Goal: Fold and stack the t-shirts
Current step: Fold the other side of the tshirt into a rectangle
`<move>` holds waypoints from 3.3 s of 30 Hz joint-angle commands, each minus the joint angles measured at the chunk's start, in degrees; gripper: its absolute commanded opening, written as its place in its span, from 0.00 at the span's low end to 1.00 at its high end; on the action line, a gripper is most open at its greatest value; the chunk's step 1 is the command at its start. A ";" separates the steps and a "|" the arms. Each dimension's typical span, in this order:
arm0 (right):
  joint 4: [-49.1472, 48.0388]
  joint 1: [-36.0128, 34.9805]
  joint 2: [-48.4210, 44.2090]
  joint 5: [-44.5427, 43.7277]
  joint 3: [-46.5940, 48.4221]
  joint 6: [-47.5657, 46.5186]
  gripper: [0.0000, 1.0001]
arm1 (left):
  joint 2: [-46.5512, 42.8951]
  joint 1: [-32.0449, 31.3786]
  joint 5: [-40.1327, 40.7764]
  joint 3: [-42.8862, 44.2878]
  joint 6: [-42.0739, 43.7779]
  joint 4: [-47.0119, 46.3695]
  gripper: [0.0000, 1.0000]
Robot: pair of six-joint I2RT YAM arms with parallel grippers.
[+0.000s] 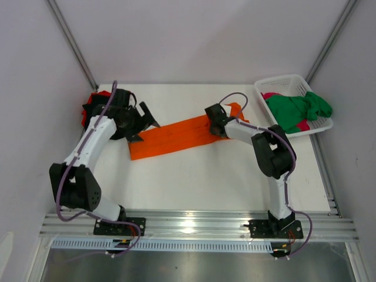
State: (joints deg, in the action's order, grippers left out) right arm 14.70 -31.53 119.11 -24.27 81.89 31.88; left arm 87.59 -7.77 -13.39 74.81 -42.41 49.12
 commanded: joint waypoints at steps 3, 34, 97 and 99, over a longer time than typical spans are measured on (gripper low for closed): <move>0.33 0.06 -1.33 0.45 2.05 -0.07 0.36 | -8.91 -0.49 -7.44 8.58 4.88 5.88 1.00; -7.04 -6.35 -15.14 14.85 -7.27 -0.50 0.35 | -12.27 -0.49 -7.00 13.98 5.06 9.06 1.00; -8.80 -14.09 7.45 39.74 11.72 2.40 0.36 | -18.25 -0.32 -8.23 5.53 4.27 1.51 0.99; -12.13 -14.00 8.77 39.65 11.89 2.57 0.36 | -18.42 -0.32 -8.32 5.35 4.18 1.33 1.00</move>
State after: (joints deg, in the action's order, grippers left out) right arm 7.75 -45.25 128.44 15.92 92.92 35.09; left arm 69.23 -7.88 -19.88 80.23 -37.71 52.60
